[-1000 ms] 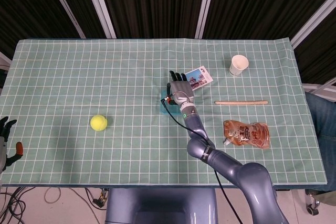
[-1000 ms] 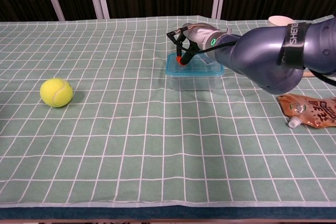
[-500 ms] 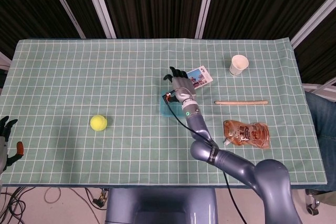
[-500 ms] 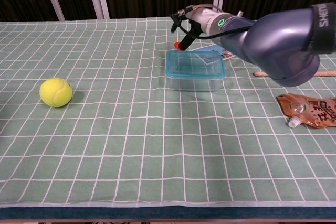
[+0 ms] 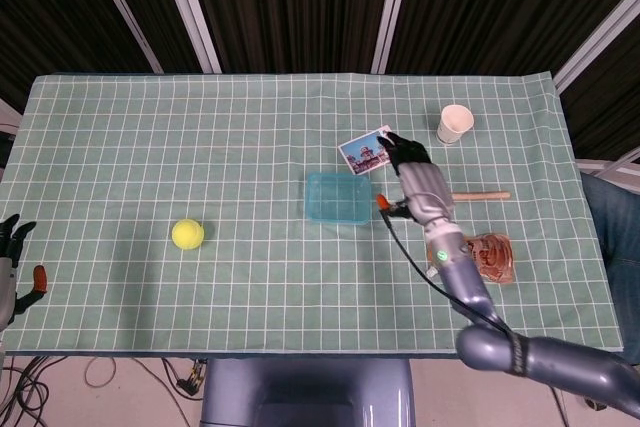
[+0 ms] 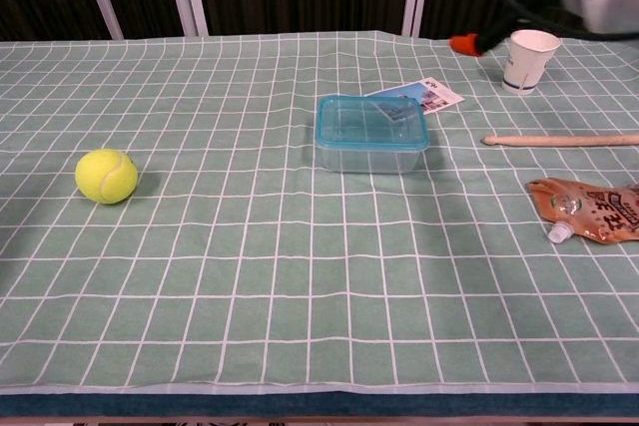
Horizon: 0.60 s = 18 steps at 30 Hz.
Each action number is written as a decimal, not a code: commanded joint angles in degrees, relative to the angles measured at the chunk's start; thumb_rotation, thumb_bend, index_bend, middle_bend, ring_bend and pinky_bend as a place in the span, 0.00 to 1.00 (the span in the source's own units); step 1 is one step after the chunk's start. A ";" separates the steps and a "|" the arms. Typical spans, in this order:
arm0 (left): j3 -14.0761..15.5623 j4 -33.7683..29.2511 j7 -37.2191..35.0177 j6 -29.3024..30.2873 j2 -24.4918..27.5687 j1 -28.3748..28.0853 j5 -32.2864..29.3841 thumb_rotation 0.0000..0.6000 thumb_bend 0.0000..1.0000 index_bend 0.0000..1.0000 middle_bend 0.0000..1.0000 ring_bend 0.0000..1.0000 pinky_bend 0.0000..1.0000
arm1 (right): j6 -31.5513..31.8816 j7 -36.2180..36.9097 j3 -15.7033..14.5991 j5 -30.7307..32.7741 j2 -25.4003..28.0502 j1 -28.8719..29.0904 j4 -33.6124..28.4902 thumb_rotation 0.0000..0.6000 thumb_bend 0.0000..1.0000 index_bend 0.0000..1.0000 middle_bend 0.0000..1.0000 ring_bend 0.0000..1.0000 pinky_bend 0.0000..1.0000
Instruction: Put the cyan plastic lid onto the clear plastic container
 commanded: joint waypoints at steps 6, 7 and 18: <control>0.60 0.91 -0.12 2.83 -0.82 0.69 4.15 1.00 0.55 0.13 0.00 0.00 0.00 | 18.72 7.80 -18.24 -24.22 12.08 -21.15 -6.48 1.00 0.38 0.00 0.00 0.00 0.00; 0.72 0.90 0.04 3.03 -0.86 0.75 4.54 1.00 0.55 0.13 0.00 0.00 0.00 | 20.54 9.09 -19.62 -26.42 12.07 -22.85 -5.46 1.00 0.38 0.00 0.00 0.00 0.00; 2.08 -0.03 2.68 4.41 -0.97 1.55 7.30 1.00 0.55 0.13 0.00 0.00 0.00 | 31.97 13.19 -26.15 -39.20 9.77 -33.14 4.11 1.00 0.38 0.00 0.00 0.00 0.00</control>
